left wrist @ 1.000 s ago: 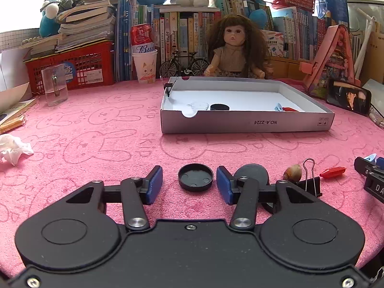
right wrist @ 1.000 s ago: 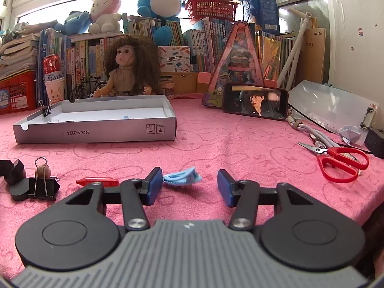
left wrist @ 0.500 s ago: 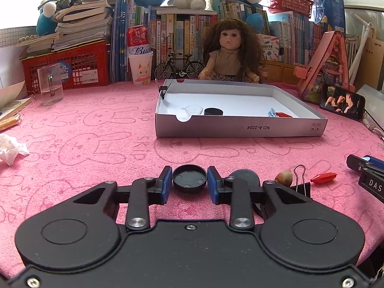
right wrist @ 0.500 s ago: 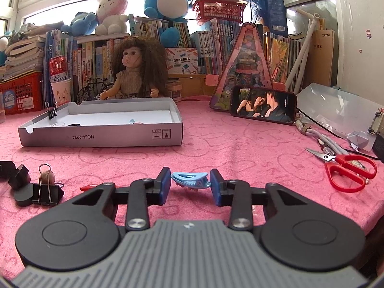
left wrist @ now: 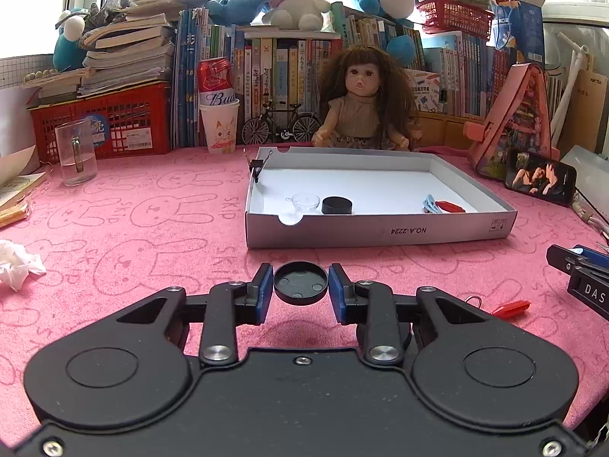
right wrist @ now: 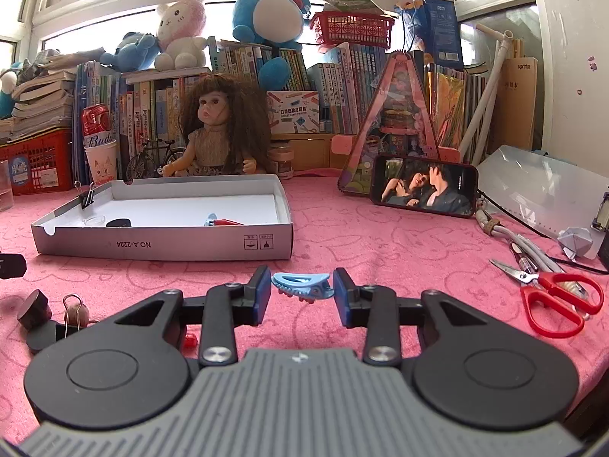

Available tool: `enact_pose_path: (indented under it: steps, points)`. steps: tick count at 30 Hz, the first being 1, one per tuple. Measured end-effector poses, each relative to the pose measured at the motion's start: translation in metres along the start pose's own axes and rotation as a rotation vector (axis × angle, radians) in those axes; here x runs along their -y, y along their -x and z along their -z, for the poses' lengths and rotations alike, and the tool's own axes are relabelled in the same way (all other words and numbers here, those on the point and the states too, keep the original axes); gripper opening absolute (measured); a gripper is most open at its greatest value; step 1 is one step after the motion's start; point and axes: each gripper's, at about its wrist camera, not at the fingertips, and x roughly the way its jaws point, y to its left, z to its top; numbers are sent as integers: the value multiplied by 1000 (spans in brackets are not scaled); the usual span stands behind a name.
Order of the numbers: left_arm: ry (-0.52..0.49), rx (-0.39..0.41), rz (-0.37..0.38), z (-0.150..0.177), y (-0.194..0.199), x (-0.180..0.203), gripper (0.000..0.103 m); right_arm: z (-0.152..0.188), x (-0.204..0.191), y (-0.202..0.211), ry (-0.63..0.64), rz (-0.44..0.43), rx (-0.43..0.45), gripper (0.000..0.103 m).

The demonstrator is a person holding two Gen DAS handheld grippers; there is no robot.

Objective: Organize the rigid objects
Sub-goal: 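Carry the disc and clip over the box and open both tools to release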

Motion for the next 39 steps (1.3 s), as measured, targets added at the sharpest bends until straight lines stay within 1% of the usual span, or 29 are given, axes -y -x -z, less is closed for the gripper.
enact_pose_path:
  steps: [9, 18, 21, 23, 25, 29, 33, 39]
  points:
    - [36, 9, 32, -19, -8, 0, 30, -17, -5, -10, 6, -25, 25, 40]
    - [46, 30, 65, -52, -26, 0, 30, -40, -8, -35, -19, -78, 28, 41]
    - [47, 40, 77, -64, -37, 0, 30, -47, -8, -48, -50, -118, 3, 41]
    - [49, 39, 81, -72, -45, 0, 30, -54, -10, -57, -41, -114, -9, 41]
    - [55, 34, 91, -80, -55, 0, 30, -63, -12, -67, -42, -132, -37, 41]
    - [62, 21, 103, -95, -78, 0, 30, -78, -17, -90, -48, -150, -67, 41]
    - [89, 9, 124, -110, -105, -4, 30, -90, -19, -118, -73, -177, -126, 41]
    - [128, -32, 106, -120, -140, -9, 30, -96, -26, -151, -65, -184, -193, 41]
